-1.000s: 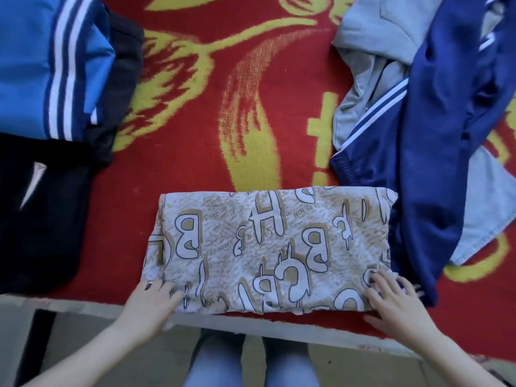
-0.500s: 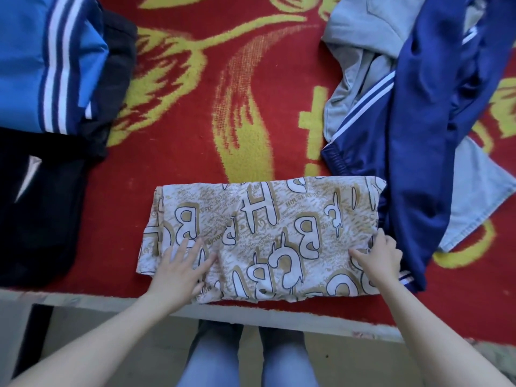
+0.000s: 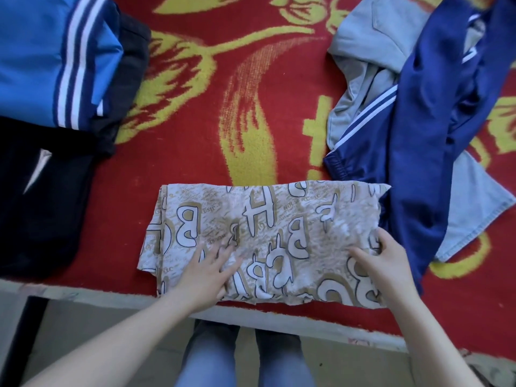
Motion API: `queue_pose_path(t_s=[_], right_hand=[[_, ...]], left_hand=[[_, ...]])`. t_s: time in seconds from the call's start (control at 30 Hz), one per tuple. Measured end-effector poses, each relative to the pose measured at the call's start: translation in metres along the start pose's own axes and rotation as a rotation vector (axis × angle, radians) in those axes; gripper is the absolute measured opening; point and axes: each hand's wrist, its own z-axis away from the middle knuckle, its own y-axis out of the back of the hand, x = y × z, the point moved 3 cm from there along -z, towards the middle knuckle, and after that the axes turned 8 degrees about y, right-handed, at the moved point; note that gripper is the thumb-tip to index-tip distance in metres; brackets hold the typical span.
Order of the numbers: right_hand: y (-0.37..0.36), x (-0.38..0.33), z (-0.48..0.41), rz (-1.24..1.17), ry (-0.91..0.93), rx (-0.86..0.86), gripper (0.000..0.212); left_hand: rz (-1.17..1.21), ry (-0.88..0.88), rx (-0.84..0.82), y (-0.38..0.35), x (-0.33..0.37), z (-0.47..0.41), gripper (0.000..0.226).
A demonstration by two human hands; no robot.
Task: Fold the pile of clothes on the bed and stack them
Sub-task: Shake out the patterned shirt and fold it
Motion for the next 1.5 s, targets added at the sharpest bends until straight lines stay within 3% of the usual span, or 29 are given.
queue_pose_path(t_s=[0.07, 0.13, 0.17, 0.23, 0.3, 0.33, 0.4, 0.47, 0.53, 0.63, 0.73, 0.8, 0.83, 0.9, 0.97, 1.03, 1.1, 1.13, 1.3, 1.43, 1.5], right_hand=[[-0.02, -0.039, 0.014, -0.067, 0.088, -0.089, 0.035], [-0.059, -0.07, 0.032, -0.065, 0.198, -0.252, 0.03], [-0.082, -0.08, 0.041, -0.043, 0.228, -0.352, 0.033], [-0.127, -0.093, 0.058, 0.019, 0.269, -0.652, 0.057], [-0.154, -0.093, 0.068, 0.051, 0.234, -0.873, 0.057], [-0.16, -0.088, 0.069, 0.072, 0.222, -0.887, 0.055], [-0.163, -0.069, 0.068, 0.203, 0.235, -0.781, 0.067], [-0.161, -0.044, 0.066, 0.421, 0.29, -0.623, 0.081], [-0.163, -0.02, 0.067, 0.64, 0.428, -0.542, 0.062], [-0.174, 0.006, 0.072, 0.792, 0.57, -0.563, 0.05], [-0.188, 0.027, 0.073, 0.857, 0.673, -0.623, 0.086], [-0.195, 0.035, 0.073, 0.927, 0.646, -0.674, 0.109], [-0.198, 0.036, 0.073, 0.95, 0.642, -0.685, 0.116], [-0.203, 0.04, 0.07, 0.993, 0.625, -0.715, 0.121], [-0.205, 0.043, 0.062, 1.002, 0.667, -0.684, 0.115], [-0.204, 0.046, 0.056, 0.977, 0.751, -0.612, 0.109], [-0.2, 0.047, 0.054, 0.933, 0.809, -0.56, 0.109], [-0.199, 0.047, 0.053, 0.917, 0.83, -0.546, 0.106], [-0.193, 0.036, 0.041, 0.768, 0.942, -0.363, 0.072], [-0.177, 0.015, 0.033, 0.721, 1.089, -0.166, 0.032], [-0.168, 0.005, 0.03, 0.717, 1.1, -0.126, 0.034]], left_hand=[[0.03, 0.062, -0.192, -0.006, 0.001, -0.006, 0.065], [0.161, 0.112, -0.226, 0.001, 0.002, -0.007, 0.063], [0.364, 0.18, -0.226, 0.01, 0.001, -0.006, 0.059], [1.22, 0.558, -0.141, 0.034, -0.017, 0.001, 0.043], [1.867, 0.756, -0.022, 0.043, -0.046, 0.008, 0.036], [2.077, 0.787, 0.022, 0.038, -0.065, 0.009, 0.044], [2.337, 0.718, -0.075, 0.028, -0.085, 0.012, 0.068], [2.248, 0.715, -0.151, 0.017, -0.093, 0.013, 0.071], [1.948, 0.747, -0.113, 0.006, -0.096, 0.008, 0.075], [1.53, 0.817, 0.211, 0.011, -0.092, 0.005, 0.076], [1.43, 0.803, 0.515, 0.024, -0.084, 0.009, 0.066], [1.095, 0.863, 0.674, 0.03, -0.079, 0.016, 0.06], [0.865, 0.786, 0.767, 0.032, -0.073, 0.018, 0.058], [0.454, 0.394, 0.895, 0.02, -0.051, 0.02, 0.054], [0.14, 0.002, 0.806, -0.013, -0.026, 0.023, 0.064], [-0.034, -0.059, 0.589, -0.048, -0.024, 0.028, 0.099], [-0.019, 0.056, 0.361, -0.07, -0.038, 0.027, 0.141], [0.007, 0.105, 0.32, -0.072, -0.045, 0.026, 0.148], [0.036, 0.212, 0.462, -0.055, -0.056, 0.017, 0.121], [0.185, 0.235, 0.533, -0.036, -0.062, 0.007, 0.108], [0.21, 0.24, 0.537, -0.018, -0.062, -0.001, 0.103]])
